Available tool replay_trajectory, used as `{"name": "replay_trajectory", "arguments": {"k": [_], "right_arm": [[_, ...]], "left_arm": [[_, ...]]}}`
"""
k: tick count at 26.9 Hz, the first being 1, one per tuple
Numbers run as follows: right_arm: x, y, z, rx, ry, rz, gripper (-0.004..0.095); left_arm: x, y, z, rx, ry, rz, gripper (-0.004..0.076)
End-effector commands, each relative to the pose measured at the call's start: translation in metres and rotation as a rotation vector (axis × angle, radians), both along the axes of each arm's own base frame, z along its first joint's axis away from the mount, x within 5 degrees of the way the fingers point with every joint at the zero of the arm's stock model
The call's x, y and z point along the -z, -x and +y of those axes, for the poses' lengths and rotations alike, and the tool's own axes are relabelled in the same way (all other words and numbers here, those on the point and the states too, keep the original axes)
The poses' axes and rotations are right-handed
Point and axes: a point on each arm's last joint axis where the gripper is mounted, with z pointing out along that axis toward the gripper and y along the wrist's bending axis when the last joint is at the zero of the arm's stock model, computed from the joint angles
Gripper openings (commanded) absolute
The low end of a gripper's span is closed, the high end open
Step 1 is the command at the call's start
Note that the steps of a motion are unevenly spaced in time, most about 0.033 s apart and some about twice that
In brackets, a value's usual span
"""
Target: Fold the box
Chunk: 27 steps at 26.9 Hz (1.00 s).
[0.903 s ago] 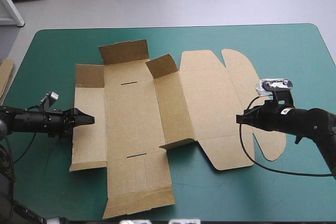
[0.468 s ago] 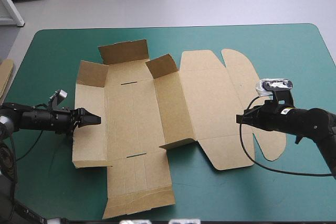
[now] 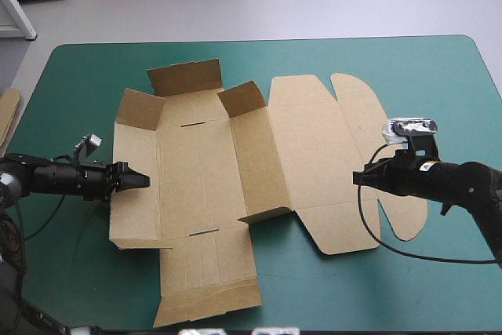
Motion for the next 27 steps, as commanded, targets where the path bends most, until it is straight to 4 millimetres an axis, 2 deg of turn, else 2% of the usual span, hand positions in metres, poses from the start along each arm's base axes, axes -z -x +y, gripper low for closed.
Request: {"name": "replay_trajectory", "arguments": {"k": [1,2,4,5,8,9,14,19,21,24,27], "right_arm": [[-0.016,-0.002,0.000,0.016,-0.026,-0.082,-0.0019],[-0.016,-0.002,0.000,0.016,-0.026,-0.082,-0.0019],[-0.016,-0.002,0.000,0.016,-0.026,-0.082,-0.0019],[-0.016,-0.002,0.000,0.016,-0.026,-0.082,-0.0019],[-0.016,-0.002,0.000,0.016,-0.026,-0.082,-0.0019],[-0.016,-0.002,0.000,0.016,-0.026,-0.082,-0.0019],[-0.016,-0.002,0.000,0.016,-0.026,-0.082,-0.0019],[-0.016,-0.002,0.000,0.016,-0.026,-0.082,-0.0019],[-0.016,-0.002,0.000,0.016,-0.026,-0.082,-0.0019],[-0.016,-0.002,0.000,0.016,-0.026,-0.082,-0.0019],[-0.016,-0.002,0.000,0.016,-0.026,-0.082,-0.0019]], "left_arm": [[-0.023,0.003,-0.013,0.060,0.102,-0.039,0.0364],[-0.023,0.003,-0.014,0.062,0.102,-0.039,0.0361],[-0.023,0.003,-0.014,0.063,0.102,-0.039,0.0305],[-0.023,0.003,-0.014,0.062,0.101,-0.039,0.0252],[-0.022,0.003,-0.014,0.072,0.092,-0.049,0.0026],[-0.022,0.003,-0.013,0.076,0.087,-0.052,-0.0005],[-0.022,0.000,-0.011,0.056,0.061,-0.061,-0.0009],[-0.035,-0.010,-0.008,0.057,0.034,-0.104,-0.0009],[-0.045,-0.017,-0.004,0.055,0.007,-0.135,-0.0009],[-0.077,-0.035,0.006,0.070,-0.151,-0.190,-0.0009],[-0.103,-0.051,0.001,0.094,-0.271,-0.256,-0.0009]]}}
